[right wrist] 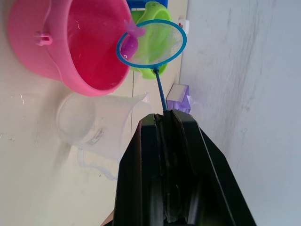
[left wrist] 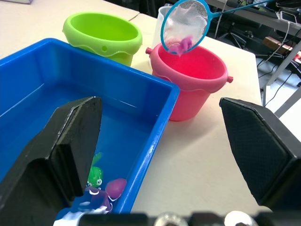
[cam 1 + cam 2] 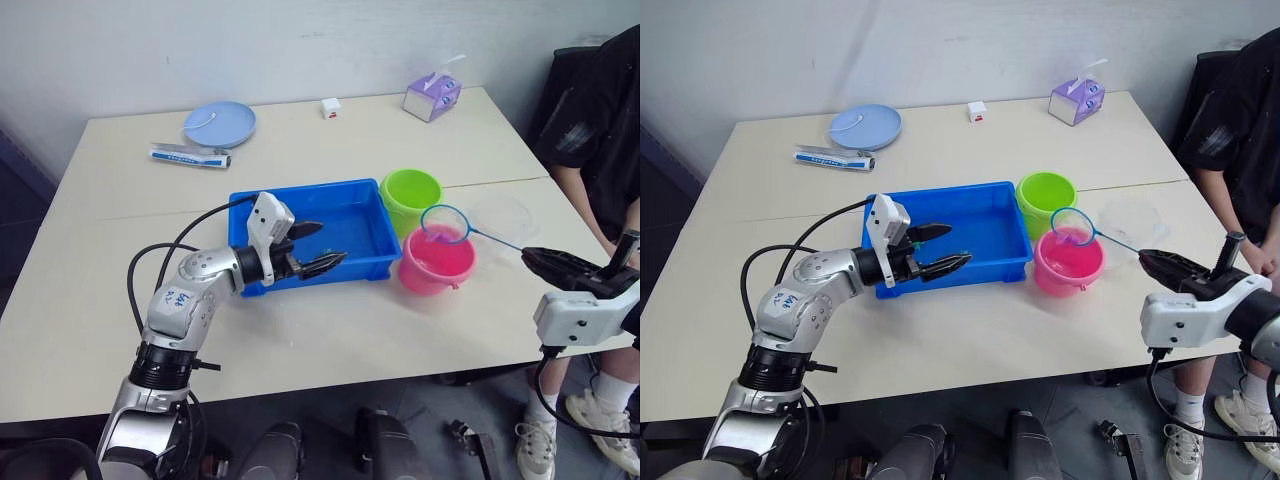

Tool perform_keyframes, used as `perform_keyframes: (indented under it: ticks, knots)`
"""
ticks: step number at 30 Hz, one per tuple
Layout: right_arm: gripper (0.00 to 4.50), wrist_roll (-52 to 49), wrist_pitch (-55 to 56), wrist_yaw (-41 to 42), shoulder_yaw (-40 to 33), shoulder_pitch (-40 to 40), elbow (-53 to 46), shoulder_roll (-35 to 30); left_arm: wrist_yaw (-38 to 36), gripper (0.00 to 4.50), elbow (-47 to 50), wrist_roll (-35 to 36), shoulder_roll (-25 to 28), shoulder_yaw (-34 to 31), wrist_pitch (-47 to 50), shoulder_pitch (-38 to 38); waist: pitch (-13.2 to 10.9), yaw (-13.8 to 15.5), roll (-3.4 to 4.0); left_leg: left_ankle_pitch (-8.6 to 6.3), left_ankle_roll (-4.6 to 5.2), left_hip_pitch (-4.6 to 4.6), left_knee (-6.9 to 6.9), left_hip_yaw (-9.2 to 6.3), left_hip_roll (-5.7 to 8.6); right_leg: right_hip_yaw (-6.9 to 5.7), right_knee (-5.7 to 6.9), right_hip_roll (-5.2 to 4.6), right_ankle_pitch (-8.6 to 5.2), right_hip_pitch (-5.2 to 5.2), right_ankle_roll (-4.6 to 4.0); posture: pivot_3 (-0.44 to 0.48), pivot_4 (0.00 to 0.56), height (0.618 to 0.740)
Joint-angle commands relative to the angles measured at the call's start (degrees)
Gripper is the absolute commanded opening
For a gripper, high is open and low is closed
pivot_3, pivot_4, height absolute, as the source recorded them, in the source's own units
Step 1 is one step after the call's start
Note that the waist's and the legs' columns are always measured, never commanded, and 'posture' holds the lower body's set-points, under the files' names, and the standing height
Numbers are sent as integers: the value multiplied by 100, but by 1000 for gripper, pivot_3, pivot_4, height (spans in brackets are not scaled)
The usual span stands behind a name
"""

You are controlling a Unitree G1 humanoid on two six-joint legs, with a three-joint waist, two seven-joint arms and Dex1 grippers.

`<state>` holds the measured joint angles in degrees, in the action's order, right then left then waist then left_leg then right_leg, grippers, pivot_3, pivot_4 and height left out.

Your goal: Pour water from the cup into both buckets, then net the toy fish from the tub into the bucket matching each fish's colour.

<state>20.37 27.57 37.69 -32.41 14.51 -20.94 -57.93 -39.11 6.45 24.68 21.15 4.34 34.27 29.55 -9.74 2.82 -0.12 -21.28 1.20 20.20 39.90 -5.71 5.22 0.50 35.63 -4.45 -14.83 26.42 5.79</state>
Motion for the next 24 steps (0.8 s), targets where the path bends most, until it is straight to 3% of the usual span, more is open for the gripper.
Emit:
perform_keyframes:
  ticks: [1, 7, 10, 15, 19, 24]
  knots:
    - [757, 207, 500, -238, -414, 60, 166, -58, 5, 4295, 222, 15, -10, -81, -127, -28, 0, 8, 0, 0, 0, 0, 0, 0, 1, 0, 0, 0, 0, -1, 0, 0, 150, 740]
    - [757, 268, 539, -385, -428, -271, 304, -127, -15, 4295, 176, 5, -15, -72, -173, -39, 0, -15, 0, 0, 0, -3, 0, 3, -1, 1, 2, 1, 0, -1, 0, 0, 150, 740]
    - [757, -132, 0, -240, -294, -654, 200, -143, -22, 4295, 155, 2, -5, -84, -195, -39, 0, -20, 1, 0, 0, -3, 0, 4, 0, 1, 2, 1, 0, -1, 0, 0, 150, 740]
    - [757, -1442, -2047, 200, 606, -2069, -513, -76, 42, 4295, 261, -2, 55, -160, -163, -152, 1, -119, 2, 0, 0, -2, 3, -1, -7, 6, 3, 0, 0, -2, -1, 0, 150, 740]
    - [757, -2202, -3474, 604, 1627, -3282, -676, -27, 528, 4295, 523, -221, 131, -242, 31, -333, -1, -157, 0, -1, -3, 1, 3, -2, -6, 6, 3, -2, -1, 1, -2, 0, 150, 740]
    - [757, -2547, -3934, 1182, 2706, -4431, -223, 154, 1398, 4295, 1356, -246, 67, -567, 647, -915, -1, -139, 0, -2, -2, 4, 3, -9, -5, 5, -3, -4, -1, 0, -2, 0, 150, 740]
